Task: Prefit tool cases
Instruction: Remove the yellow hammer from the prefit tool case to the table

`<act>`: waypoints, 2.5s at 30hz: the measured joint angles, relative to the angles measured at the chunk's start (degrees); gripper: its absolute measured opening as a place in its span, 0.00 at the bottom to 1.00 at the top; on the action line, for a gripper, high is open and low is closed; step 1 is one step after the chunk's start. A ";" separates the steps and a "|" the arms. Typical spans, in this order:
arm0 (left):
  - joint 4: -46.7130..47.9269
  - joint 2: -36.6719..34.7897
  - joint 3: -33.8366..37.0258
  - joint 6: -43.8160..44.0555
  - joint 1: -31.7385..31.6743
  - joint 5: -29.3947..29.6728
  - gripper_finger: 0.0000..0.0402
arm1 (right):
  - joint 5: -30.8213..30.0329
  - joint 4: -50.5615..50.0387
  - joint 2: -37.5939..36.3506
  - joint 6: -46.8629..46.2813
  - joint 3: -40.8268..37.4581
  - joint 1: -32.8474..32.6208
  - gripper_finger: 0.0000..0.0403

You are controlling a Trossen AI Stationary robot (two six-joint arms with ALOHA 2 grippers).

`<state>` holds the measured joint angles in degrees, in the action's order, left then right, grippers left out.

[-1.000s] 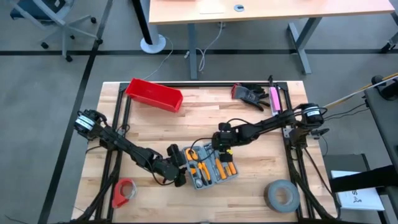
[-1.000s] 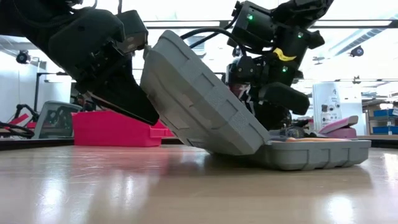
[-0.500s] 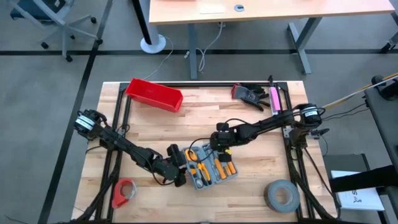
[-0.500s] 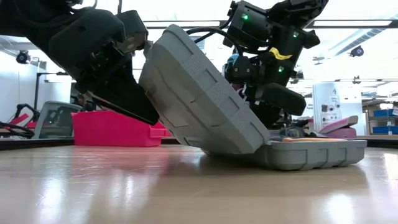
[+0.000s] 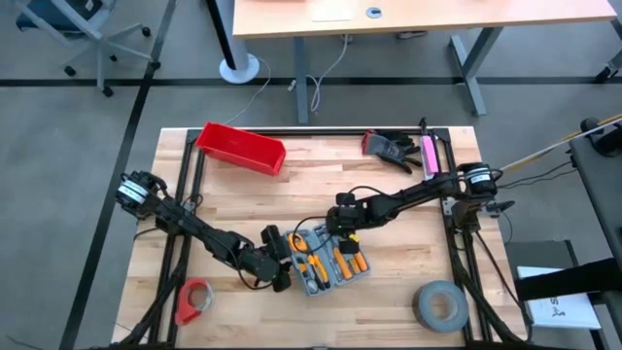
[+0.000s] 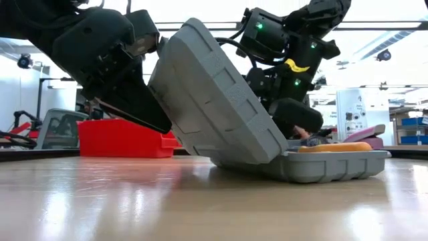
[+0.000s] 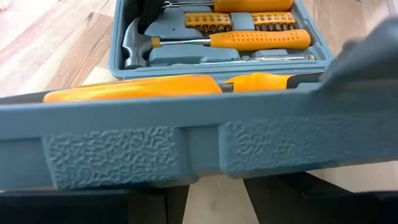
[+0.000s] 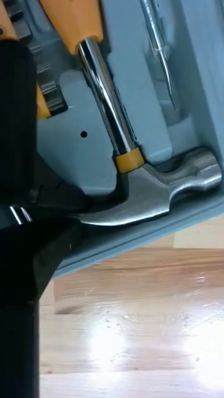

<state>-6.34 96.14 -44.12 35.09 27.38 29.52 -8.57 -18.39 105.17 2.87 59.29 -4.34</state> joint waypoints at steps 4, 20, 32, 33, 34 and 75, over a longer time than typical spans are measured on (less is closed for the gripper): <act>-0.07 0.00 0.00 -0.02 -0.01 -0.02 0.35 | 0.05 -1.83 -0.80 0.03 0.38 -0.11 0.01; -0.05 0.00 0.00 0.17 0.10 -0.04 0.35 | -0.41 -8.32 -1.47 0.95 6.07 -0.09 0.00; 8.30 -0.17 -0.07 2.15 0.60 -5.27 0.35 | -0.51 -10.47 -2.58 -0.26 6.07 0.00 0.00; 9.11 -0.20 -0.07 2.72 0.60 -5.26 0.35 | -0.61 -10.48 -2.87 -0.27 6.07 0.00 0.00; 9.35 -0.24 -0.07 3.08 0.58 -5.20 0.35 | -0.76 -10.48 -3.20 -0.32 6.07 0.03 0.00; 14.05 -4.81 -0.02 3.41 0.65 -1.55 0.35 | -9.54 -10.07 -6.54 -11.84 6.07 8.66 0.00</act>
<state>7.70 91.33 -44.14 38.50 28.03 27.97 -18.11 -28.46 98.63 -8.97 65.36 4.32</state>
